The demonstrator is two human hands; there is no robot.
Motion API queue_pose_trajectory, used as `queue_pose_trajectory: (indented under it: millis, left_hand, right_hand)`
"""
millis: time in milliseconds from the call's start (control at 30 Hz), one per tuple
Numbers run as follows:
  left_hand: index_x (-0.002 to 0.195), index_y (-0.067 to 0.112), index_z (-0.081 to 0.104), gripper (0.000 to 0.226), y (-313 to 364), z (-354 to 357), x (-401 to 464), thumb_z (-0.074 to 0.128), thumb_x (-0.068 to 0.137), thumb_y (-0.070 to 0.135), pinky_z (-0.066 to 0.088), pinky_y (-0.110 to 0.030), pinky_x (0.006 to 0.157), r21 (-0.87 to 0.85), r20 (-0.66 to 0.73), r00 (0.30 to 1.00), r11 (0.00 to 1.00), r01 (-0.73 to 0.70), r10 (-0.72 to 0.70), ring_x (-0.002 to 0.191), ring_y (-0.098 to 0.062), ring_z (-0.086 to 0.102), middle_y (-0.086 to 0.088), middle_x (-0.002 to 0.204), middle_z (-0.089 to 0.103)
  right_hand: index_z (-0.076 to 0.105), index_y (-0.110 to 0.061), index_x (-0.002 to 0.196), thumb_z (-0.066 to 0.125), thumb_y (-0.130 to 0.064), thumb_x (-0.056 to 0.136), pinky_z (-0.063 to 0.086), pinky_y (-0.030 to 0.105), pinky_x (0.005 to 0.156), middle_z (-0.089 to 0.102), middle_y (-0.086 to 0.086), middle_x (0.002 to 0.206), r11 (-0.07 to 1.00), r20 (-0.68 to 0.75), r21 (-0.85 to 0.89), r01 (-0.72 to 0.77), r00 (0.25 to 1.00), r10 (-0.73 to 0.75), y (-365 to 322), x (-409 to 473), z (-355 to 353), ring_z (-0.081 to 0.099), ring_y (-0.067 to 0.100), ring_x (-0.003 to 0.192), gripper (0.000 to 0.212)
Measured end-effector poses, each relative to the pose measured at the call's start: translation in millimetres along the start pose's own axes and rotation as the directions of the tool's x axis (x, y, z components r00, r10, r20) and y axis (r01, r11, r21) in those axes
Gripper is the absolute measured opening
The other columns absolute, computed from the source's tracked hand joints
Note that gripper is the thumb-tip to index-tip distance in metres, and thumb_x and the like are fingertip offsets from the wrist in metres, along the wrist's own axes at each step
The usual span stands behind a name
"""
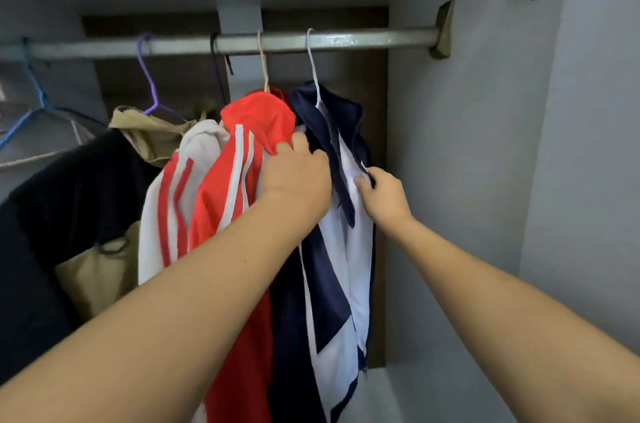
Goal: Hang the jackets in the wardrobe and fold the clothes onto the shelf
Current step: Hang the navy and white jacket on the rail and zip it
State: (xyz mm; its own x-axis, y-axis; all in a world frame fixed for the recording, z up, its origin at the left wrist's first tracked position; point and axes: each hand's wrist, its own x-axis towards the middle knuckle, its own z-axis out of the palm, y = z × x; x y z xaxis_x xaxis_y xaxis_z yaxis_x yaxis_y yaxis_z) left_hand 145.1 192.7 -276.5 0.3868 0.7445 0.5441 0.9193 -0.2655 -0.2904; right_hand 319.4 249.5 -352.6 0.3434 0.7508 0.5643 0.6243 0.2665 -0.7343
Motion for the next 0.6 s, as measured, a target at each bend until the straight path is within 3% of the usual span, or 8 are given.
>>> queue_pose_trajectory:
  millis: [67, 133, 200, 267, 367, 500, 600]
  left_hand:
    - [0.132, 0.015, 0.048, 0.040, 6, 10, -20, 0.041, 0.095, 0.026, 0.034, -0.047, 0.099, 0.284, -0.077, 0.997, 0.959, 0.010, 0.013, 0.126, -0.039, 0.036, -0.020, 0.141, 0.031]
    - [0.144, 0.013, 0.040, 0.050, 13, 26, -41, 0.033, 0.098, 0.032, 0.016, -0.059, 0.114, 0.473, -0.110, 0.994, 0.880, 0.031, 0.024, 0.141, -0.046, 0.017, -0.027, 0.153, 0.016]
    - [0.154, 0.012, 0.026, 0.060, 23, 47, -62, 0.028, 0.101, 0.040, -0.005, -0.065, 0.115, 0.591, -0.117, 0.991, 0.806, 0.016, 0.066, 0.147, -0.047, -0.002, -0.027, 0.160, 0.000]
    - [0.156, 0.012, 0.018, 0.065, 35, 76, -86, 0.026, 0.101, 0.045, -0.015, -0.066, 0.111, 0.678, -0.073, 0.989, 0.734, -0.046, 0.129, 0.148, -0.046, -0.009, -0.025, 0.162, -0.004]
    - [0.155, 0.010, 0.022, 0.065, 57, 129, -125, 0.026, 0.102, 0.047, -0.018, -0.068, 0.109, 0.698, 0.052, 0.980, 0.695, -0.174, 0.193, 0.148, -0.047, -0.009, -0.025, 0.162, -0.001]
    - [0.156, 0.007, 0.018, 0.064, 84, 205, -167, 0.022, 0.104, 0.044, -0.018, -0.065, 0.110, 0.596, 0.249, 0.943, 0.733, -0.328, 0.219, 0.148, -0.046, -0.006, -0.025, 0.162, 0.004]
    - [0.154, 0.007, 0.024, 0.060, 96, 255, -189, 0.023, 0.104, 0.040, -0.011, -0.062, 0.114, 0.500, 0.355, 0.918, 0.793, -0.348, 0.179, 0.148, -0.044, 0.002, -0.025, 0.160, 0.012]
  right_hand:
    - [0.050, -0.013, 0.075, 0.055, -0.028, 0.095, 0.040, 0.034, 0.060, 0.053, 0.003, 0.070, 0.997, -0.016, -0.006, 0.071, 0.997, -0.071, 23, -11, 13, 0.046, 0.018, 0.065, 0.026]
    - [0.060, -0.017, 0.089, 0.060, -0.032, 0.092, 0.048, 0.029, 0.066, 0.061, 0.000, 0.079, 0.995, -0.006, 0.025, 0.097, 0.995, -0.097, 49, -25, 30, 0.055, 0.016, 0.071, 0.015]
    - [0.062, -0.024, 0.095, 0.064, -0.031, 0.089, 0.050, 0.024, 0.070, 0.063, -0.005, 0.085, 0.993, 0.029, 0.071, 0.099, 0.994, -0.101, 75, -43, 50, 0.061, 0.011, 0.077, 0.010]
    - [0.062, -0.026, 0.098, 0.064, -0.027, 0.089, 0.052, 0.024, 0.073, 0.065, -0.003, 0.088, 0.990, 0.075, 0.120, 0.071, 0.994, -0.080, 101, -61, 71, 0.064, 0.014, 0.081, 0.010]
    - [0.062, -0.020, 0.105, 0.062, -0.020, 0.090, 0.049, 0.022, 0.072, 0.064, 0.001, 0.092, 0.987, 0.150, 0.161, -0.018, 0.989, -0.006, 140, -89, 100, 0.061, 0.014, 0.081, 0.015]
    - [0.061, -0.013, 0.116, 0.066, -0.017, 0.090, 0.045, 0.023, 0.077, 0.062, 0.002, 0.100, 0.973, 0.255, 0.158, -0.170, 0.959, 0.126, 186, -125, 126, 0.057, 0.012, 0.084, 0.027]
    - [0.059, -0.015, 0.116, 0.067, -0.017, 0.090, 0.044, 0.021, 0.075, 0.060, -0.001, 0.100, 0.961, 0.292, 0.154, -0.231, 0.940, 0.180, 220, -153, 145, 0.056, 0.010, 0.085, 0.027]
